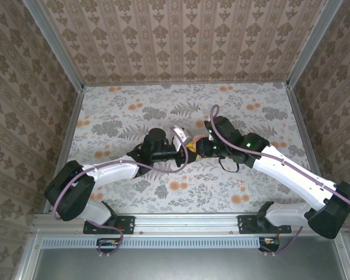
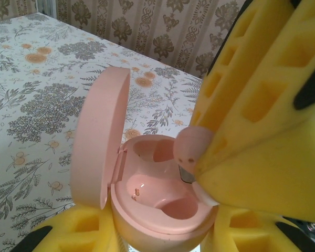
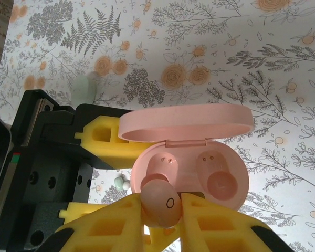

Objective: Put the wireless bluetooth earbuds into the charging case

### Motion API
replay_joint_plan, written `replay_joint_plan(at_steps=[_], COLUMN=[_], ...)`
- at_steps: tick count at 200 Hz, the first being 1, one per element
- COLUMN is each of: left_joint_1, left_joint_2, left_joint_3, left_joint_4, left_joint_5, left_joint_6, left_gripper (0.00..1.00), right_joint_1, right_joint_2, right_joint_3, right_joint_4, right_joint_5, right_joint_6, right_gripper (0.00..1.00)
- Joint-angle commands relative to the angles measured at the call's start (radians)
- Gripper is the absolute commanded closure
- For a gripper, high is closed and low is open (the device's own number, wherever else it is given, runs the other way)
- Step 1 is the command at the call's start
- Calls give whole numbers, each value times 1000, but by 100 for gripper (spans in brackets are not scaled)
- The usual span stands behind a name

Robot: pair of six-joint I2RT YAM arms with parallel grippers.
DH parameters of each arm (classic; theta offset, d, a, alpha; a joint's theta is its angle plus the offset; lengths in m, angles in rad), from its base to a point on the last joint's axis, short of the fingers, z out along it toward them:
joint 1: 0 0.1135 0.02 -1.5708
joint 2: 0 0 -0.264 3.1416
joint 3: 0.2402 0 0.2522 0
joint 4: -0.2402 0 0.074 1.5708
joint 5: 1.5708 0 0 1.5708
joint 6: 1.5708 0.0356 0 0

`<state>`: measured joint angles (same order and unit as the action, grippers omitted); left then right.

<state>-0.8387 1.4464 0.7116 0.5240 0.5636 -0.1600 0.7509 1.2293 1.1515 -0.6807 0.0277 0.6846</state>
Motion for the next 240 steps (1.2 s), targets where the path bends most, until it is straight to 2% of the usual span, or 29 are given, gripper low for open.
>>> replay_joint_plan(at_steps=[1, 85, 196, 240], left_joint_1=[-10, -12, -12, -11], left_joint_2=[-21, -26, -21, -26], left_joint_3=[38, 40, 55, 46], left_joint_4=[10, 4, -19, -19], left_joint_5=[17, 19, 16, 14], left_joint_6=[17, 21, 37, 48], left_gripper=[100, 100, 100, 100], right_joint_1=[6, 7, 6, -3], right_joint_2=[15, 34, -6, -43], right_joint_3=[30, 27, 11, 24], right_joint_4=[20, 21, 14, 18], right_joint_5=[36, 49, 7, -16], right_joint_6=[-8, -12, 9, 28], right_gripper=[79, 79, 63, 62])
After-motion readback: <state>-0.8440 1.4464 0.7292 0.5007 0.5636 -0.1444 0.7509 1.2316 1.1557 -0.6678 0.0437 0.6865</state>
